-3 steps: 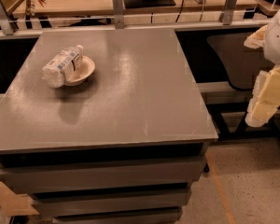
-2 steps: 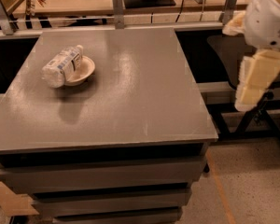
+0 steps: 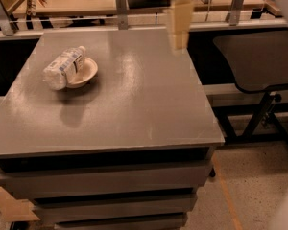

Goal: Pick blue plastic bottle from paper bowl and place on counter

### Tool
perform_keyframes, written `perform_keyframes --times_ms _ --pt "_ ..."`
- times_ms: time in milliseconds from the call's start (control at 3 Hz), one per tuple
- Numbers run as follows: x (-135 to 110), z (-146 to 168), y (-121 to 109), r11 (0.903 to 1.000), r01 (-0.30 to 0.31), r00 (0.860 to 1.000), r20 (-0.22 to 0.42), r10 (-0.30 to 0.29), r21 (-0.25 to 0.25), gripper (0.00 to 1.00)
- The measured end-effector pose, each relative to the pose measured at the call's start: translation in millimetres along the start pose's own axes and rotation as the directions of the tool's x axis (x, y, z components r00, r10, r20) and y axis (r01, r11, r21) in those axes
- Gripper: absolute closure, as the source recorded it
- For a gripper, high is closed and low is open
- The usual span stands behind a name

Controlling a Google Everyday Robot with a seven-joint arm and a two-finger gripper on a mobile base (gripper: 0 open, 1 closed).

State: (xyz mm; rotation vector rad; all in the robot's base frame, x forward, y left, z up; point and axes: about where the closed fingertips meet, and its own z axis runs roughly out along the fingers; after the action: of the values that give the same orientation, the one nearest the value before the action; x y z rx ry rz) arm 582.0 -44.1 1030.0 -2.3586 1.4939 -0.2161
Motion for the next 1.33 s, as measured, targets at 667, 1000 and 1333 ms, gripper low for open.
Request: perform_keyframes --times_ms 667,1000,1333 --pt "-38.3 -0.1 -34.4 0.9952 0.073 0.996 0.038 -0.076 0.065 0.00" --pt "-48.9 4.7 -49.8 0.9874 0.139 0.990 0.025 -0.141 0.077 0.00" --pt "-64.8 23.3 -82.9 0.9625 0.263 0.965 -0.012 -0.263 0.065 0.00"
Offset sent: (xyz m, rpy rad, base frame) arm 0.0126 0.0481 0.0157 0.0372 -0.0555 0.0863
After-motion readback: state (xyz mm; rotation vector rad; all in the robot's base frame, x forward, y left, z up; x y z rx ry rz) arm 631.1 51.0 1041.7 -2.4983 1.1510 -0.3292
